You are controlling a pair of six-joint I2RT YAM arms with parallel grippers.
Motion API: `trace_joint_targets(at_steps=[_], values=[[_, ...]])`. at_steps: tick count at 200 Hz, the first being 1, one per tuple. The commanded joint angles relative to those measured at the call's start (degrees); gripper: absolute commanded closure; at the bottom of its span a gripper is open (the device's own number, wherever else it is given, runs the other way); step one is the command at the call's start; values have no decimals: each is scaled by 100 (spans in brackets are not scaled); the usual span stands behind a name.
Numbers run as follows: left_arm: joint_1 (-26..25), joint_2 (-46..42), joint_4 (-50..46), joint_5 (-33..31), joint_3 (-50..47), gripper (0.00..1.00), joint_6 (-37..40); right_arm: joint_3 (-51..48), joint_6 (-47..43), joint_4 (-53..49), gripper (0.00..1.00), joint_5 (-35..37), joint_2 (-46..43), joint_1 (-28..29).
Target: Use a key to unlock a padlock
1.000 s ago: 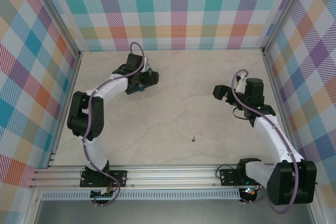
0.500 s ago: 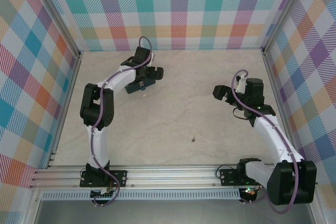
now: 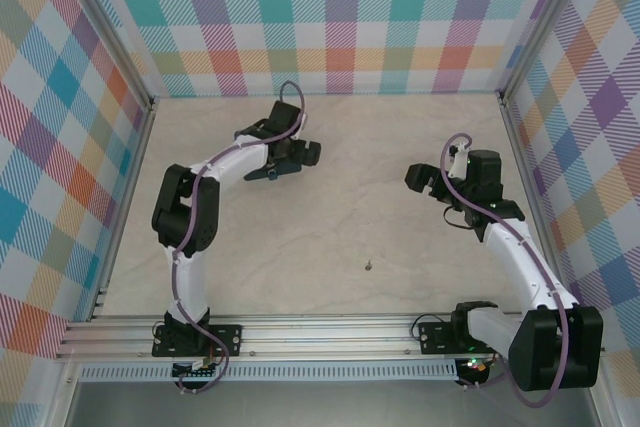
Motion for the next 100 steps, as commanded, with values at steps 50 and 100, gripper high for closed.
trace_joint_targets(at_steps=[50,100], values=[[-955,-969,-6,-471,-1341,0,-1018,-124,-64,-137,0,-106,-28,36],[-1452,-1416,52,-467,-1755,0,-1442,-172,-42,-158,0,-128,-25,39]])
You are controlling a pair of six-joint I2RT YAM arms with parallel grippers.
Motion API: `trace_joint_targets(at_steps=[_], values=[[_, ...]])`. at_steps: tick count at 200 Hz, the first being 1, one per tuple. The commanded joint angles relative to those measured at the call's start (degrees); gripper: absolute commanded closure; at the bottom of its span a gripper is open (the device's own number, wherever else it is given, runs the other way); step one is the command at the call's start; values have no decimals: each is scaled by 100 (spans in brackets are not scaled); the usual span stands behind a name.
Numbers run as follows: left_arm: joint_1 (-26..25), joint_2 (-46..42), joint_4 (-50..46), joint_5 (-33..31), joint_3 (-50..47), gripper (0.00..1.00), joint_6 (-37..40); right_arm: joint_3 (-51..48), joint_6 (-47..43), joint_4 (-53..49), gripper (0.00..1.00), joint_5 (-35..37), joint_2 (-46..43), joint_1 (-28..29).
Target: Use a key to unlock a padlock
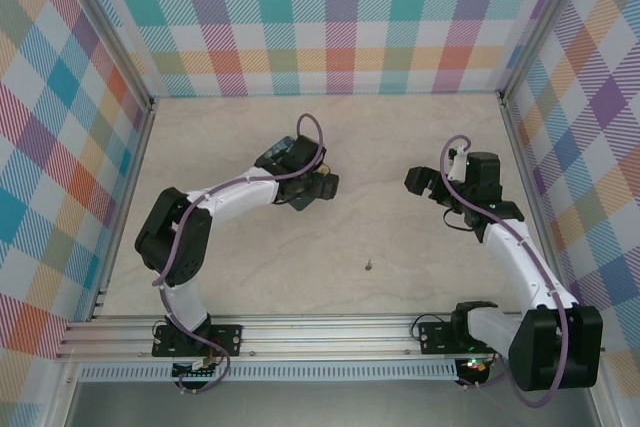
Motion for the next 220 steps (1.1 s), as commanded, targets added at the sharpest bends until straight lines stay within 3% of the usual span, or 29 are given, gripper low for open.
trace_joint_targets(at_steps=[1,48,111,190,220], values=[[-244,-202,-217,55,-153,0,-387,-108,-44,-38,0,-124,-25,42],[-558,-197,-120,358,-65,0,-556,-161,1,-2,0,-193,14,49],[-1012,685,-24,777,867,0,-633,-224,45,-56,0,-246,-45,49],[-1044,1657,-391,865,2399,0,-194,-277,53,-177,0,-246,-139,52],[-1032,1540,-399,801,2562,0,-56,-218,44,-406,0,-255,-221,57]])
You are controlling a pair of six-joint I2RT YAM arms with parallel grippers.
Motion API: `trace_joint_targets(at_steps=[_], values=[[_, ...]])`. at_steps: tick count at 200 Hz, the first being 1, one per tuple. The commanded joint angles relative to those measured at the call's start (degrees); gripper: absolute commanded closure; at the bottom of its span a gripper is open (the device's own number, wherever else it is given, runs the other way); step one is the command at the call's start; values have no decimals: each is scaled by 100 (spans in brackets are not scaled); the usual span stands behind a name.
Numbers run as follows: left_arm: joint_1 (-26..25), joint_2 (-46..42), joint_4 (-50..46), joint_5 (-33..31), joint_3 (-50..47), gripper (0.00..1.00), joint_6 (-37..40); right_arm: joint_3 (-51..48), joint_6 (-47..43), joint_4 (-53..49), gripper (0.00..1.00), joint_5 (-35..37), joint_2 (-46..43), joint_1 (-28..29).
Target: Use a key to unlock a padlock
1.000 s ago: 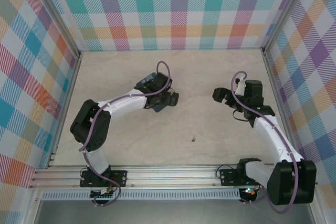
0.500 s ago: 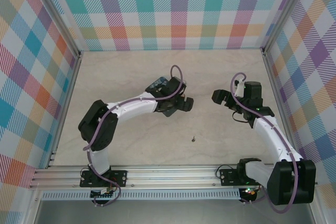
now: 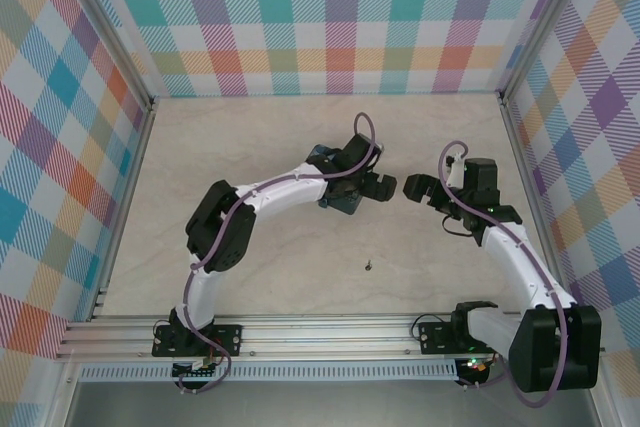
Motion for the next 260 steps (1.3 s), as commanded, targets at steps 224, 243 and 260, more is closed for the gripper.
trace_joint_targets(at_steps=[224,243,260], values=[[1017,-5737,2005,-1105,-5915,0,-1072,964,2443,-2076,31,1893,2386,4042],[1059,-5850,1956,-1130,-5986,0,-1010,1117,2471,-2247,37,1994,2698,4146],[1089,-5914,1926,-1130,-6023,0,-995,1166,2503,-2364,41,2073,2864,4211]])
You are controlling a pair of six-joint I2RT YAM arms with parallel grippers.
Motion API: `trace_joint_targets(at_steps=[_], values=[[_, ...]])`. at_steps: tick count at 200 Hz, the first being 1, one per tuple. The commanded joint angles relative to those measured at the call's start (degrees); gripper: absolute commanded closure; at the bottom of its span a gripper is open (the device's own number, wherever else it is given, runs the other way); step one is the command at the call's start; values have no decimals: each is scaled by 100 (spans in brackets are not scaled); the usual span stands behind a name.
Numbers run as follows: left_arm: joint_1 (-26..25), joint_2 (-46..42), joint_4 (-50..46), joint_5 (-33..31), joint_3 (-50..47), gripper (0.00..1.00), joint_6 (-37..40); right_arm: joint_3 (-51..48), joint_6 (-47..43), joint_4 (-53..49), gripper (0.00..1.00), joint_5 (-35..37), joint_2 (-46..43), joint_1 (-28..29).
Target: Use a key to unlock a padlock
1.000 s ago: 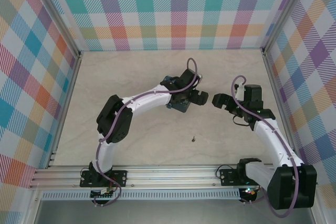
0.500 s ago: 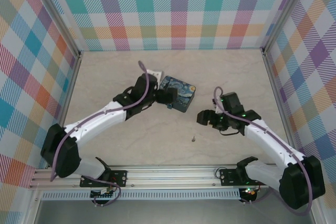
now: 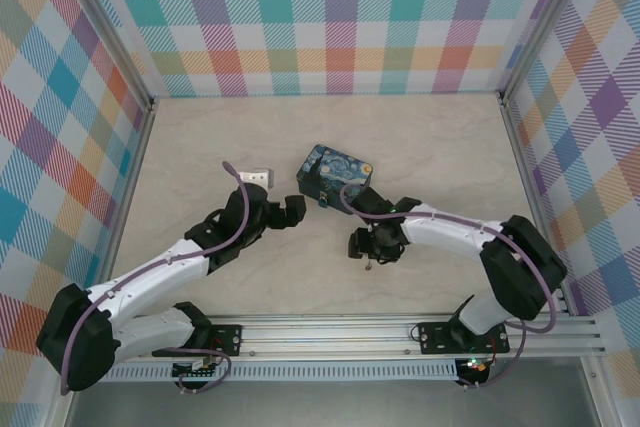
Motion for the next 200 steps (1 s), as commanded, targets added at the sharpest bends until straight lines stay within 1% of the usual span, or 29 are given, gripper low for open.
trace_joint_targets(at_steps=[1,51,91,145,200], values=[[97,-181,189,-122,-135,0,15,155,197,-445,41,344,218,107],[172,-138,305,0,-149,0,-70,109,238,-658,51,359,364,257],[180,-67,343,54,-127,0,-115,-119,317,-702,59,288,212,316],[181,42,363,75,-66,0,-116,-191,339,-708,68,194,74,348],[181,134,373,112,-21,0,-115,-207,348,-646,70,61,92,367]])
